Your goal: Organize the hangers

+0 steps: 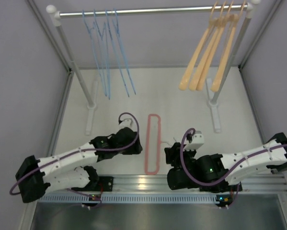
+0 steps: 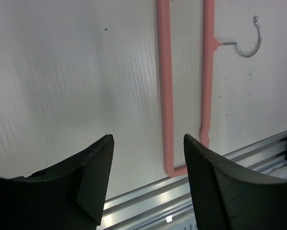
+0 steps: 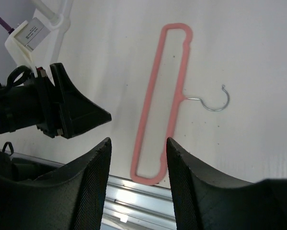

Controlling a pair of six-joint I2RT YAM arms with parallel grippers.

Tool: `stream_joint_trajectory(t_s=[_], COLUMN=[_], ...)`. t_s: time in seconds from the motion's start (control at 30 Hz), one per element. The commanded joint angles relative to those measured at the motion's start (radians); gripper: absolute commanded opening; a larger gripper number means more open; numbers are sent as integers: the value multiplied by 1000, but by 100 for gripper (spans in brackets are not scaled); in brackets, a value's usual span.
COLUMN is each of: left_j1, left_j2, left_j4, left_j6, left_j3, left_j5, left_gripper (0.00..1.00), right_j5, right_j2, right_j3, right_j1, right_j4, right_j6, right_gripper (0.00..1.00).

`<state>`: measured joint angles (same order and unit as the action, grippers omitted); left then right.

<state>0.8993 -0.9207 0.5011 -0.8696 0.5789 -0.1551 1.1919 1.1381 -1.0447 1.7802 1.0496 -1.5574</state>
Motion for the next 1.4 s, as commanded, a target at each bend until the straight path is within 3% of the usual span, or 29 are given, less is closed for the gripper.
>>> stream_joint_trajectory(t_s=[0.0, 0.2, 0.5, 0.93, 1.13, 1.37], left_j1=[116, 162, 207, 253, 276, 279], left_j2=[-163, -409, -599, -728, -783, -830], left_j4=[-44, -44, -49, -52, -52, -52], left_j6=[-60, -60, -32, -57, -54, -72], left_j3=[110, 225, 314, 315, 309, 269], left_j5=[-285, -365, -393, -380, -376, -376], left_gripper=[64, 63, 60, 52, 43, 26], right_j5=[8, -48, -48, -41, -40, -40], right_j2=[-84, -91, -118, -186, -196, -201], right_j3=[55, 121, 153, 199, 207, 218], right_j1=[34, 91, 110, 117, 119, 122], right_j4=[248, 449, 449, 448, 448, 446], right_j6=[-306, -568, -598, -613, -619, -636], right_gripper=[47, 47, 48, 48, 48, 48])
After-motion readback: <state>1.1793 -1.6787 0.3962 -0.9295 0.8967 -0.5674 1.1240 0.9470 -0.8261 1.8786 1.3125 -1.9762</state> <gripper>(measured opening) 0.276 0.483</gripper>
